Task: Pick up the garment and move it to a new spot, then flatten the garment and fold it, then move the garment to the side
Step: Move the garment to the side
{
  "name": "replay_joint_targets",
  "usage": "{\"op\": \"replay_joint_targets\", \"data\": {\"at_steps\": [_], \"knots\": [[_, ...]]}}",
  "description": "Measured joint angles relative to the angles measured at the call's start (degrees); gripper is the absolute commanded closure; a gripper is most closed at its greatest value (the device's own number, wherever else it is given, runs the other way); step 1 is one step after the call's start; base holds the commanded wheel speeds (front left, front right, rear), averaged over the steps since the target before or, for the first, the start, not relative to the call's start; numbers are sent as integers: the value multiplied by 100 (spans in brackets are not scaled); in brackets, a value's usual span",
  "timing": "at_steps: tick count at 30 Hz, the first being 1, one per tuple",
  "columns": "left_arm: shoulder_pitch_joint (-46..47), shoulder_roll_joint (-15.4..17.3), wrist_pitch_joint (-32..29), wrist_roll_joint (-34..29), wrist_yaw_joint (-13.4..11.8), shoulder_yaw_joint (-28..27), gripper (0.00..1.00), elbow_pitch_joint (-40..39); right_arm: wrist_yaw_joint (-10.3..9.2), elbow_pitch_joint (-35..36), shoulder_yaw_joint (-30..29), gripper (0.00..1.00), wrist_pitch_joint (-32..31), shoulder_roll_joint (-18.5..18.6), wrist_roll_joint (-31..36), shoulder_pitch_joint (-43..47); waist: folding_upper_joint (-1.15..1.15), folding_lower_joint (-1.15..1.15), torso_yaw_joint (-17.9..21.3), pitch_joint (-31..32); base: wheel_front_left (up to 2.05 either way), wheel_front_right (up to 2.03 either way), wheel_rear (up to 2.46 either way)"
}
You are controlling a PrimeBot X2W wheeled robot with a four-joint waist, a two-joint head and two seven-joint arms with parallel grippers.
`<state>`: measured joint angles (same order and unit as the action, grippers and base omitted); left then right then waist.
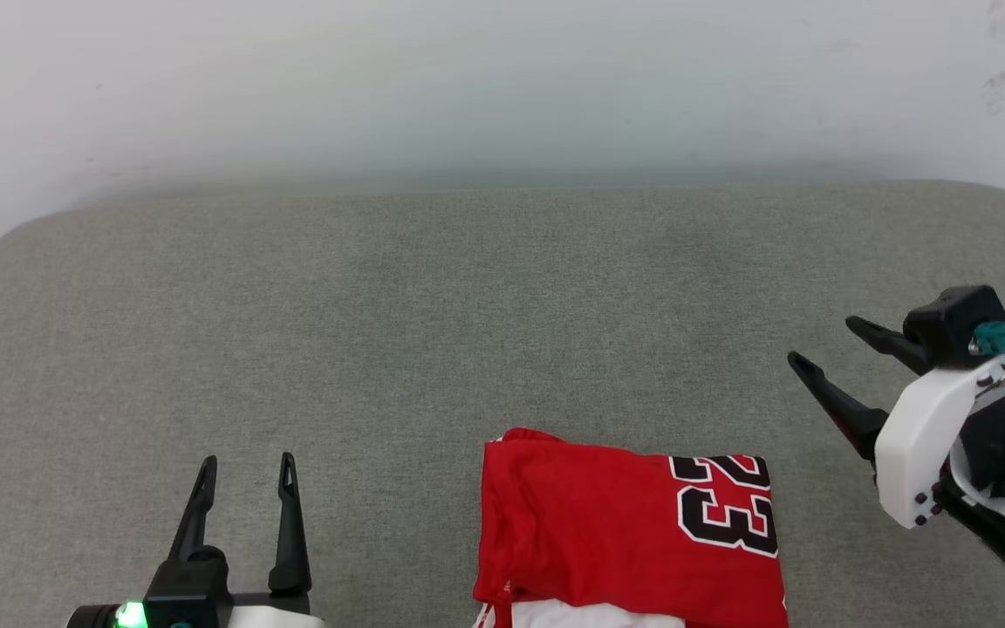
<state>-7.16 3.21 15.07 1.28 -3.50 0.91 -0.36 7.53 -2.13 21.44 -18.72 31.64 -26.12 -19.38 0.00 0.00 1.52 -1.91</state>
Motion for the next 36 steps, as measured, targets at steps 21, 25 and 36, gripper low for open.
{"op": "replay_joint_targets", "data": {"at_steps": [21,25,36], "knots": [[507,-16,0,-14,111,53,0,-57,-3,-1033,310,0,-2635,303,-3706,274,0,0,-280,-711,0,0,0],[656,-15,0,-41,149,76,0,-75,-2,-1287,458,0,-2532,56,-3817,247,0,0,-375,-914,0,0,0],[867,-19,0,-51,175,148,0,-57,8,-1666,1269,53,-2126,35,-3507,-183,0,-1,-621,-1279,0,0,0]]}}
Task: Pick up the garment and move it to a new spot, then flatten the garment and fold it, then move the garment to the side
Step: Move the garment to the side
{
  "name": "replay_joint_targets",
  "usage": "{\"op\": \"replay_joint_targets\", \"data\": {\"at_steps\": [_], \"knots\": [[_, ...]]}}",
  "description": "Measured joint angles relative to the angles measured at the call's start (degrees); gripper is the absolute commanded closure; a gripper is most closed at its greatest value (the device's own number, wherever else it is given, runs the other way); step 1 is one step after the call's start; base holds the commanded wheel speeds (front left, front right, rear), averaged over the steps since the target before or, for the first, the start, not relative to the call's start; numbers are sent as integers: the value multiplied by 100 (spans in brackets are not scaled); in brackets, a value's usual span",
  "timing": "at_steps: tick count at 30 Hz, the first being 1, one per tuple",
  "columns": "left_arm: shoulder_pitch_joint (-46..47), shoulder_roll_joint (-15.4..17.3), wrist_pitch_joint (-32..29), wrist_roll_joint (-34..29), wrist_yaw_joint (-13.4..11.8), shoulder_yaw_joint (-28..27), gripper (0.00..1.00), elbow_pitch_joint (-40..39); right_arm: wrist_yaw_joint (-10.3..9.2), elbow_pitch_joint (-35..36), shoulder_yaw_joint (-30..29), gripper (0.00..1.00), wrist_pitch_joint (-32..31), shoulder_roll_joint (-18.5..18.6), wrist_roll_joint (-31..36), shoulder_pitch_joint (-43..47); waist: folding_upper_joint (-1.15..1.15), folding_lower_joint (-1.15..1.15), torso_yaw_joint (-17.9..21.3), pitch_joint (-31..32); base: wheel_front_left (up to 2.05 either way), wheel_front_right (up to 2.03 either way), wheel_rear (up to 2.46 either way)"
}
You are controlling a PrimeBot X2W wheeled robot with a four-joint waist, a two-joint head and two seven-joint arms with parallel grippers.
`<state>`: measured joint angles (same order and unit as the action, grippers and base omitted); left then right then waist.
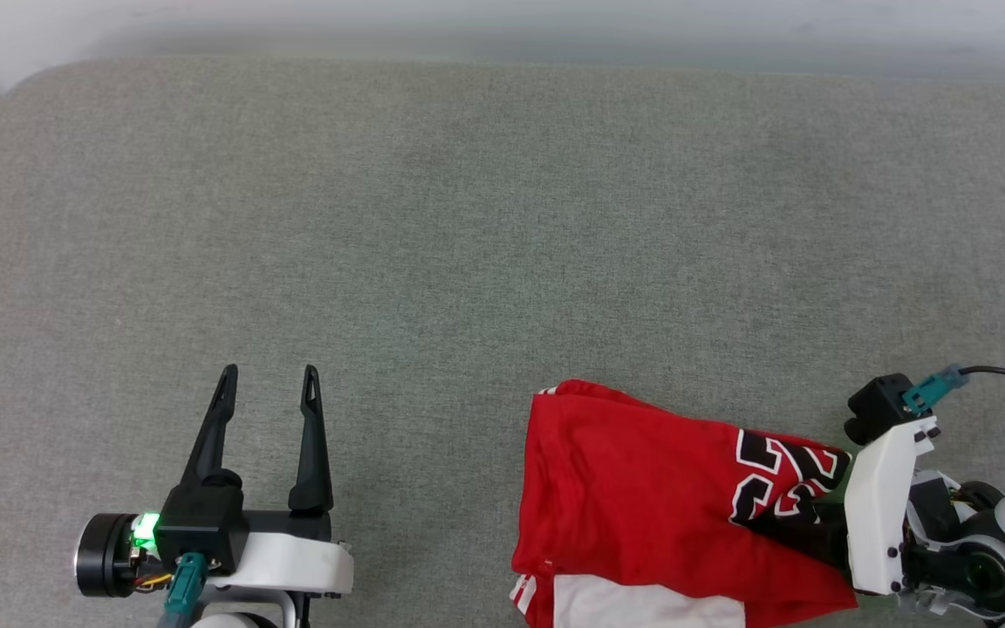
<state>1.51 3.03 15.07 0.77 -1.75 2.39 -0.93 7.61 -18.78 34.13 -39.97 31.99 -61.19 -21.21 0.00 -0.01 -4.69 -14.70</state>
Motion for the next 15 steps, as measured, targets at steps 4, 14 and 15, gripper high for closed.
{"op": "replay_joint_targets", "data": {"at_steps": [4,14,15], "knots": [[9,-3,0,11,-26,12,0,53,31,-101,257,100,337,-4,-20,-57,0,1,-26,65,0,0,0],[-375,-7,0,59,-114,-71,0,127,-7,471,933,100,982,602,93,-473,0,1,175,654,0,0,0],[-410,-5,0,70,-127,-82,0,122,-8,584,989,100,1037,721,169,-568,0,1,229,704,0,0,0]]}}
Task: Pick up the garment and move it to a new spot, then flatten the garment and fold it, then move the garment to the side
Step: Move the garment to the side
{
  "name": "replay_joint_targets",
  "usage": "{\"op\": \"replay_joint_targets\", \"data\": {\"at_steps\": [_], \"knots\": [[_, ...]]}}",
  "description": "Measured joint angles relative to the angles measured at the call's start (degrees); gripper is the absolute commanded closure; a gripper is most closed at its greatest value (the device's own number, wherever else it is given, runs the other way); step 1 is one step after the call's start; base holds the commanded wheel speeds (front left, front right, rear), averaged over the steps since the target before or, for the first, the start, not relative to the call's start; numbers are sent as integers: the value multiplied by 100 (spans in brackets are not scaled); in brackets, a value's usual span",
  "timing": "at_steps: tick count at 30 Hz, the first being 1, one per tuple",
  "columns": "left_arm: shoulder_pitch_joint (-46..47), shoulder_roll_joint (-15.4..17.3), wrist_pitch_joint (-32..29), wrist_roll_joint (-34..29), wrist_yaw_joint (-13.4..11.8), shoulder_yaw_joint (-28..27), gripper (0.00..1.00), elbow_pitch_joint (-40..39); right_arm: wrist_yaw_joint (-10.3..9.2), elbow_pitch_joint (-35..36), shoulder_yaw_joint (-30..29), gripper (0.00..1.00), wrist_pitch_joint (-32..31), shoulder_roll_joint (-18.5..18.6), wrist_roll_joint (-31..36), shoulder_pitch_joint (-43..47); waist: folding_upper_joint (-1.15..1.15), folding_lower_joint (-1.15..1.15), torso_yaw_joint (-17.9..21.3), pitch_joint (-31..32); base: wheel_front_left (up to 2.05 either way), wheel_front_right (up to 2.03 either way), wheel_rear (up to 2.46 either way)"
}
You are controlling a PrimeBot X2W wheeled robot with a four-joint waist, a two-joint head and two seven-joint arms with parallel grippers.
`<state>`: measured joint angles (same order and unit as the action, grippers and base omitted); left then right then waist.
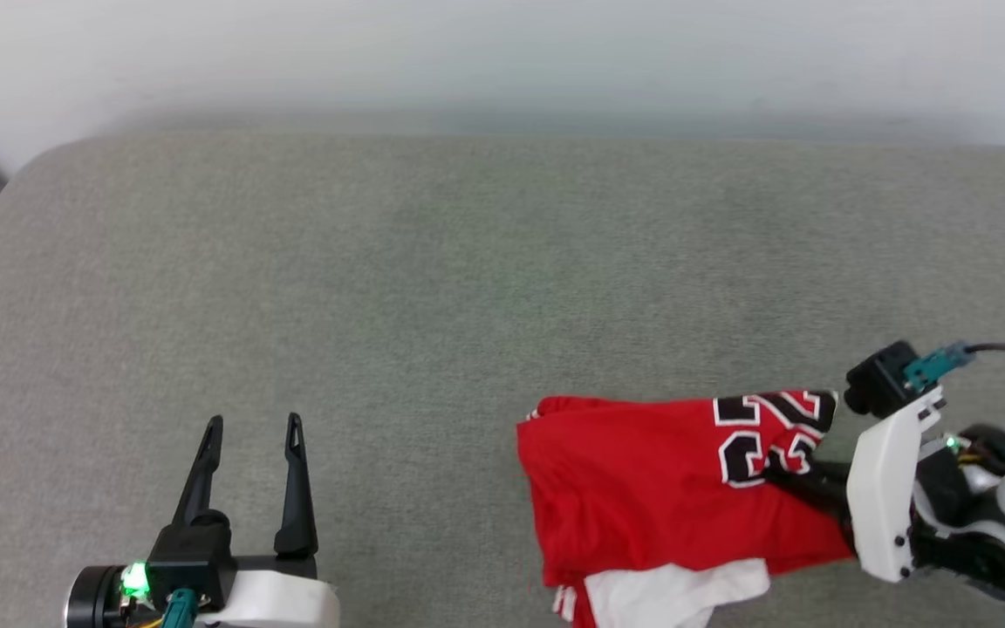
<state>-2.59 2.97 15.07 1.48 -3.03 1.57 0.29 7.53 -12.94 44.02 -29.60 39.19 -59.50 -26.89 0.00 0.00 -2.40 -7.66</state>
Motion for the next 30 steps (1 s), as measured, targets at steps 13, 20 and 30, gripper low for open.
{"op": "replay_joint_targets", "data": {"at_steps": [13,20,30], "knots": [[-176,-7,0,23,-99,-227,0,-261,-1,934,305,100,258,1239,569,-929,0,0,1027,78,0,0,0],[169,83,0,-84,-51,-319,0,-401,-1,288,141,100,439,1502,898,-1297,0,0,1402,-518,0,0,0],[597,368,0,-176,-19,-374,0,-688,1,-1241,-160,100,721,1562,1678,-1970,0,1,1664,-1463,0,0,0]]}}
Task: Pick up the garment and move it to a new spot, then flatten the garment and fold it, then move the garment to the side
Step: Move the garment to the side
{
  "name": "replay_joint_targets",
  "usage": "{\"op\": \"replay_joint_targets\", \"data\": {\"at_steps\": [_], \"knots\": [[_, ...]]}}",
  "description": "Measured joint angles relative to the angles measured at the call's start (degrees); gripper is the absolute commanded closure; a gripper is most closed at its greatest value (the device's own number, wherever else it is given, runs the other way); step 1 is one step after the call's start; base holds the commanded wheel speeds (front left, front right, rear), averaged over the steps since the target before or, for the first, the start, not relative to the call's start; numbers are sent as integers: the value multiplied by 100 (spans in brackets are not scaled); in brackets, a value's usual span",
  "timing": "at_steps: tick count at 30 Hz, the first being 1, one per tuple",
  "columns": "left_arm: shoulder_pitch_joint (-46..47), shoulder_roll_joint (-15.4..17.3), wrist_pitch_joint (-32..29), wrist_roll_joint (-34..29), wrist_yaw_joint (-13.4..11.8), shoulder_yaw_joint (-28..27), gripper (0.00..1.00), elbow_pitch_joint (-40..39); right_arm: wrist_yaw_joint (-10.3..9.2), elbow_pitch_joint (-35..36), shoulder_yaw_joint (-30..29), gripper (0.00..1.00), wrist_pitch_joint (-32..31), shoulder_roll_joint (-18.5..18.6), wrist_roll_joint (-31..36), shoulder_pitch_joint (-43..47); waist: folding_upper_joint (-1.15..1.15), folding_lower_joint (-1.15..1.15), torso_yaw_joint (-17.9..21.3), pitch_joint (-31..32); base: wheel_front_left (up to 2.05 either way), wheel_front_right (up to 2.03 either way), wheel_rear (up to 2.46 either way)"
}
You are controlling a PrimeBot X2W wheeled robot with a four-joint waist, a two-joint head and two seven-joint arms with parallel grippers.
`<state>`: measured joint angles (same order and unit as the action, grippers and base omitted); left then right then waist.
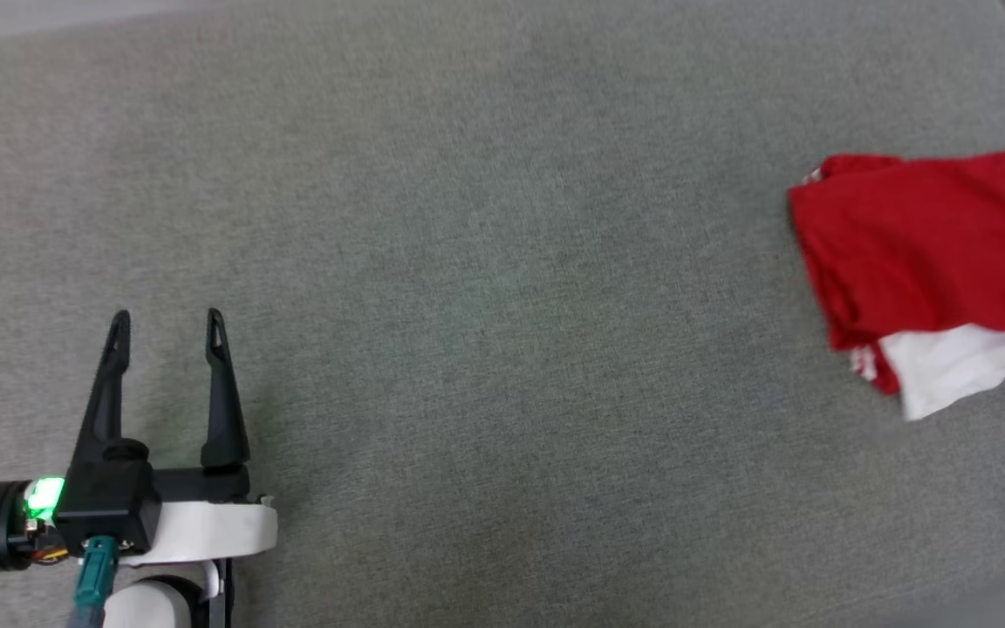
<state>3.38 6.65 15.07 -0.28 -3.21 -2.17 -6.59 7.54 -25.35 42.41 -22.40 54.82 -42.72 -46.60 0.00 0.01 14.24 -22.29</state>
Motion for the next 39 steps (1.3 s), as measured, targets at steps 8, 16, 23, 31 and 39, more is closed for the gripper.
{"op": "replay_joint_targets", "data": {"at_steps": [8,16,23,31,39], "knots": [[255,155,0,-31,-10,9,0,-205,-1,-1280,-842,100,298,-186,256,-315,0,0,49,-617,0,0,0],[356,172,0,-30,-88,80,0,-178,0,-2185,-1199,0,665,-708,961,-396,0,1,-43,-786,0,0,0],[210,-2,0,59,-157,210,0,-30,-1,-2799,-1991,0,1923,-820,2318,-653,0,0,-187,-267,0,0,0],[-116,-135,0,136,-204,298,0,129,-1,-2349,-3176,0,3631,-1715,3605,-716,0,0,-428,512,0,0,0],[-466,-212,0,156,-224,364,0,261,-1,52,-3882,0,3747,-2999,4072,511,0,-1,-707,1205,0,0,0]]}}
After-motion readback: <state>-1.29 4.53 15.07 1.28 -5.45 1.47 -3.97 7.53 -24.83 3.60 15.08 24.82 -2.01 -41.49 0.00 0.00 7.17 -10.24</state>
